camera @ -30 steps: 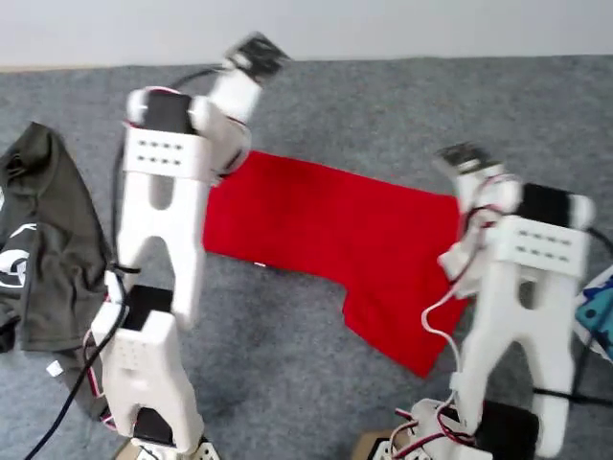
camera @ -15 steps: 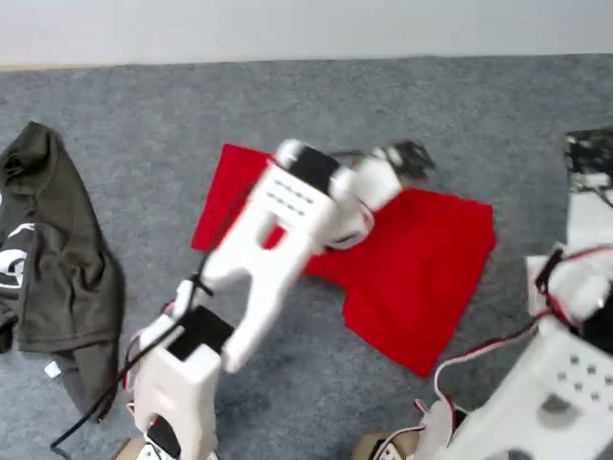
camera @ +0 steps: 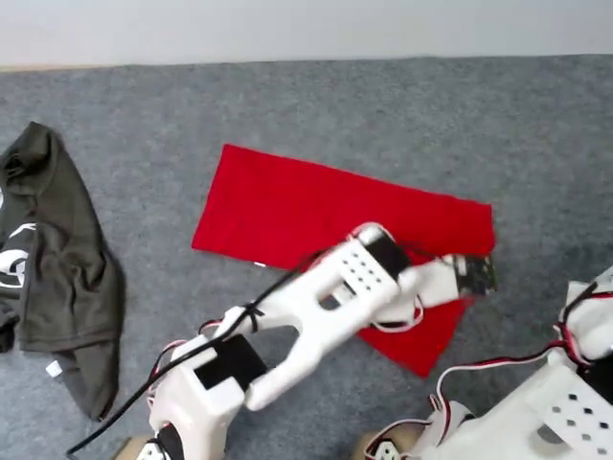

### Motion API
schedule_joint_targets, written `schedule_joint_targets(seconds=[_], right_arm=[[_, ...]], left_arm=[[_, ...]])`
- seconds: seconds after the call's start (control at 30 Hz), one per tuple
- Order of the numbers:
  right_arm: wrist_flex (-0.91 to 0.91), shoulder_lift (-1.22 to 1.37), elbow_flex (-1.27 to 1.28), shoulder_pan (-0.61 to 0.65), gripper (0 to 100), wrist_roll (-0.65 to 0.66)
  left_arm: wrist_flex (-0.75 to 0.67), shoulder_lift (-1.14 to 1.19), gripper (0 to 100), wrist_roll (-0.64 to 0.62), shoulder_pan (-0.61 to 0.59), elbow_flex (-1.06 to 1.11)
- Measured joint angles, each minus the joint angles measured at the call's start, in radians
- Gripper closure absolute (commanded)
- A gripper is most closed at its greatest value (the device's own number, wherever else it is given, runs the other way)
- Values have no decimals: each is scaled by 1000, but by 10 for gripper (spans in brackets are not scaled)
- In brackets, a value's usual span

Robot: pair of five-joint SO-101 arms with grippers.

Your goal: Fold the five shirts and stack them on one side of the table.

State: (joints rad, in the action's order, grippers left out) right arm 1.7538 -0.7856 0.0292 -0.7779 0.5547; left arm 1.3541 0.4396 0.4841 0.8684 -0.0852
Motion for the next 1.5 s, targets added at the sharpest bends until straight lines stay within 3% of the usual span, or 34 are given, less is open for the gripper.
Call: schedule_joint_targets(seconds=[0.3,0.63,1.1,1.43,1.5], right_arm=[[0,0,0,-74,890,0],[0,0,0,-74,890,0],[0,0,0,-74,890,0],[0,0,0,-74,890,0],[0,0,0,-74,890,0]], left_arm=[[-2,0,805,12,81,6],[-58,83,804,91,103,5],[-29,226,806,101,64,-164],[166,411,997,101,69,-453],[224,463,997,100,69,-542]])
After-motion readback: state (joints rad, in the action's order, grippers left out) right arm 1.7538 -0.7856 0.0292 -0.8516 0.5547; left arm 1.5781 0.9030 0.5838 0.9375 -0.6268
